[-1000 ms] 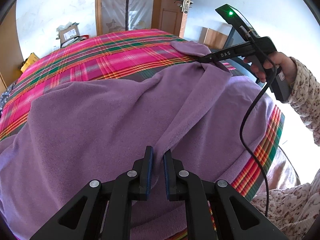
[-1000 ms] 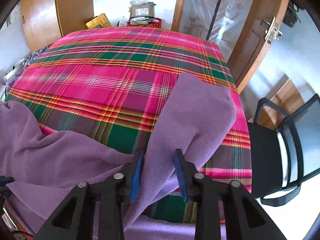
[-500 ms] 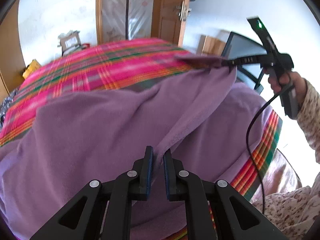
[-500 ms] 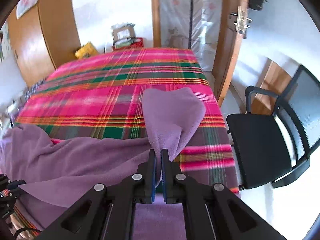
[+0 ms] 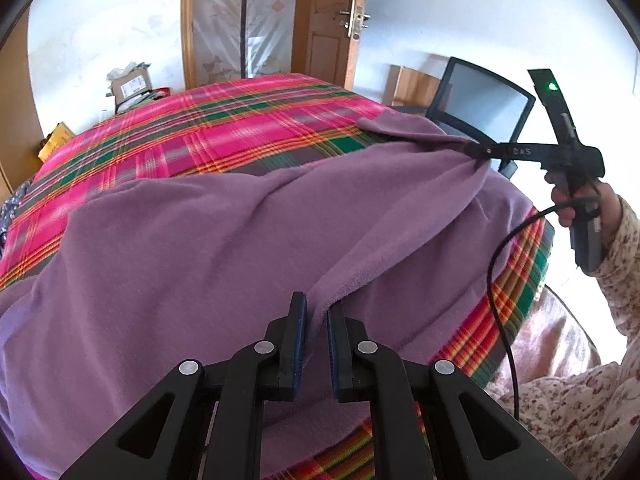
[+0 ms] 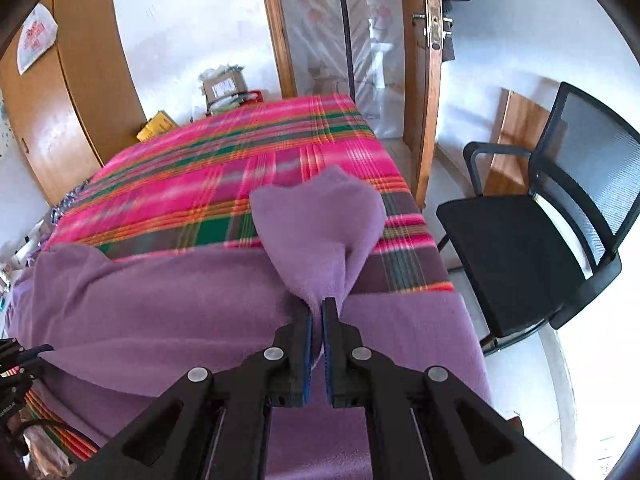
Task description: Fold clothes
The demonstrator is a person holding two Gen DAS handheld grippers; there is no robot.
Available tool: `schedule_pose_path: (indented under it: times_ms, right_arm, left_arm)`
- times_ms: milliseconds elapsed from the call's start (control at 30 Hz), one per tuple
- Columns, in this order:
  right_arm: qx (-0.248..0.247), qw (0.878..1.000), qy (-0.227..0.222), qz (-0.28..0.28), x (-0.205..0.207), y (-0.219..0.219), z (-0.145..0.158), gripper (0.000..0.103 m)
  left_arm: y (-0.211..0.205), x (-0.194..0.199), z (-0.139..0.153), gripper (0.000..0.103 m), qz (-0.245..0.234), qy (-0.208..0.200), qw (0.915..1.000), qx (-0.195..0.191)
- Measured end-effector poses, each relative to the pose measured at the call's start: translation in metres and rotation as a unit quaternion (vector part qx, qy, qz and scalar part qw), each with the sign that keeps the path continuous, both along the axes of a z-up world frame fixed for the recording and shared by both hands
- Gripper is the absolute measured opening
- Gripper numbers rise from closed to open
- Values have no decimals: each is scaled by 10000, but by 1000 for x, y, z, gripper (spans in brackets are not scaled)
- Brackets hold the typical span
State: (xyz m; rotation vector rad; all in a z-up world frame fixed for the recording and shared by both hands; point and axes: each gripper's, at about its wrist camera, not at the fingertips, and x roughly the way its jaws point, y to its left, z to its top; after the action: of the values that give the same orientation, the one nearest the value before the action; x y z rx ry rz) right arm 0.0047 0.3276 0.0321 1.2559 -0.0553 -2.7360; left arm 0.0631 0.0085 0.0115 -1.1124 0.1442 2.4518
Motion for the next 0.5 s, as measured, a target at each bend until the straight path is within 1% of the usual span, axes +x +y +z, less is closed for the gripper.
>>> schedule_pose_path:
  times_ms: [67,133,233,367,433,500]
  right_arm:
    - [232,9997,57,102,0,-6,2,6]
    - [499,9984,144,214,-1,-13,5,9]
    - [864,9952,232,393,-4,-24,8,25]
    - [1238,9902,206,619,-15,-40,7,28]
    - [1393,9866,188,825,-21,-48,3,30]
    - [1514,9849,107,828,-28,-52,-1,30]
  left_arm:
    - [1,1,-2,10,-12,-37,10000,-19]
    - [0,1,-3,10,-5,-58,10000,1]
    - [0,1,-3,10,1,-62,10000,9]
    - [0,2,-3,10,9,-75,10000,11]
    - [0,2,-4,10,24,-93,10000,1]
    - [1,0,-5,10,46,-118,9999,-23]
